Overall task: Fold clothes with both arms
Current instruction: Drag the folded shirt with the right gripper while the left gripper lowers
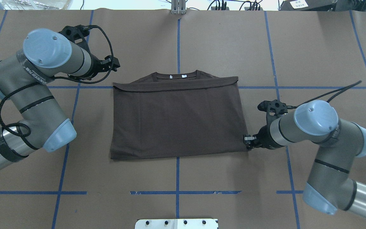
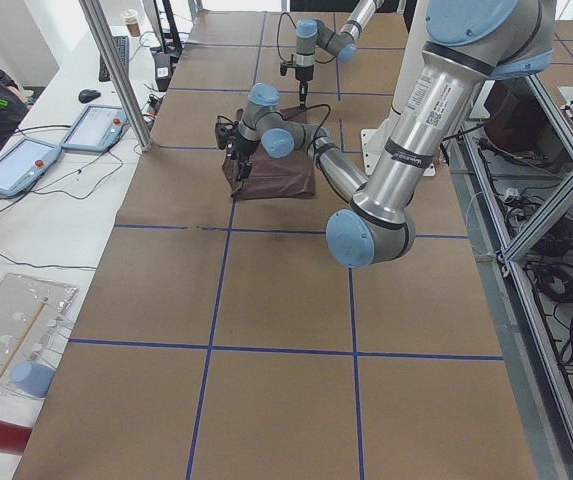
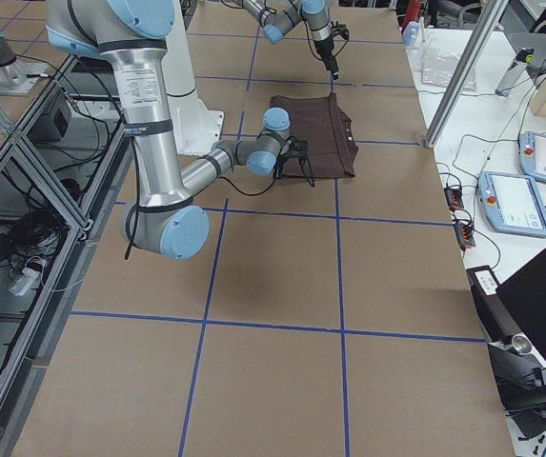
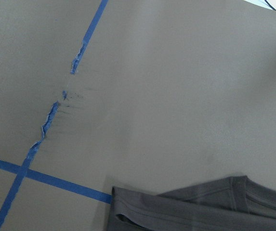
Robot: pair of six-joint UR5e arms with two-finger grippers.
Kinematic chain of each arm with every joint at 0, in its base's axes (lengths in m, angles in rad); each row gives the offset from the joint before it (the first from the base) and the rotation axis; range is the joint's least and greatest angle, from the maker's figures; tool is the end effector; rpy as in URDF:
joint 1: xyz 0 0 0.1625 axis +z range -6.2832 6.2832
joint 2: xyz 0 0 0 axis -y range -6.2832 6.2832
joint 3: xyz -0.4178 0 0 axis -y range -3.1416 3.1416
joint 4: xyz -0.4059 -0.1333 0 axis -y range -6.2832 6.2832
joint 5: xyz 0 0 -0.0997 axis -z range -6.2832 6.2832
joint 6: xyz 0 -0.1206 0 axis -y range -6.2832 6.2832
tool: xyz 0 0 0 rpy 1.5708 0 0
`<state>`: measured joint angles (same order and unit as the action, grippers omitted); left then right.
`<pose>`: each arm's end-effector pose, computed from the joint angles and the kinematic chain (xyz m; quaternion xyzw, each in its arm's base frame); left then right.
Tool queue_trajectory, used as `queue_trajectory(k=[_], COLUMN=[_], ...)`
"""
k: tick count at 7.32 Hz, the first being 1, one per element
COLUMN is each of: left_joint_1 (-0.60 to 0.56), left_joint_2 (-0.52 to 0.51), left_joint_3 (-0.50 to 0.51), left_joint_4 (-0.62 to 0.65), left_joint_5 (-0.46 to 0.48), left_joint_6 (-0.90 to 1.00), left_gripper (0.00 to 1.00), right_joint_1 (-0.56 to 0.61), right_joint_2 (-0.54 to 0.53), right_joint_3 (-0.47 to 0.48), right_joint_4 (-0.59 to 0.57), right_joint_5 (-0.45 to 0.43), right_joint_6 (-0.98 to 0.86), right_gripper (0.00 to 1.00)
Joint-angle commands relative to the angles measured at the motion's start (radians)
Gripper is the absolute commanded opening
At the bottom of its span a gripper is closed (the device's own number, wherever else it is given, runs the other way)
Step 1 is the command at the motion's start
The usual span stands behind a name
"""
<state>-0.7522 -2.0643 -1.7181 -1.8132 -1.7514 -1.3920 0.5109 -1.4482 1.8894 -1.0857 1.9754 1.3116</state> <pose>0.4190 -0.5449 0.2860 0.1182 0.4170 -0.2177 0.8745 -0.4523 -0.3519 0.3907 -0.0022 -0.4731 0.0210 0.8807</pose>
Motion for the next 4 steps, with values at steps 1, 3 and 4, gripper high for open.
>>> queue_trajectory(k=[1,3,4], left_joint_1=[-0.001,0.007,0.008], left_joint_2=[0.000,-0.005,-0.007], left_joint_3=[-0.003,-0.009,-0.026], left_joint_4=[0.000,0.000,0.000], left_joint_5=[0.001,0.001,0.001], left_joint_6=[-0.008,-0.053,-0.068], left_gripper=[1.00,1.00,1.00], right_joint_1=[-0.096,-0.237,-0.288], right_joint_2=[-0.185,-0.315,-0.339], right_joint_3=[0.158,0.252,0.264], right_joint_4=[0.004,0.004,0.004], right_joint_5=[-0.009,-0.018,-0.021], right_joint_6=[0.005,0.006,0.006], right_gripper=[0.00,0.00,0.00])
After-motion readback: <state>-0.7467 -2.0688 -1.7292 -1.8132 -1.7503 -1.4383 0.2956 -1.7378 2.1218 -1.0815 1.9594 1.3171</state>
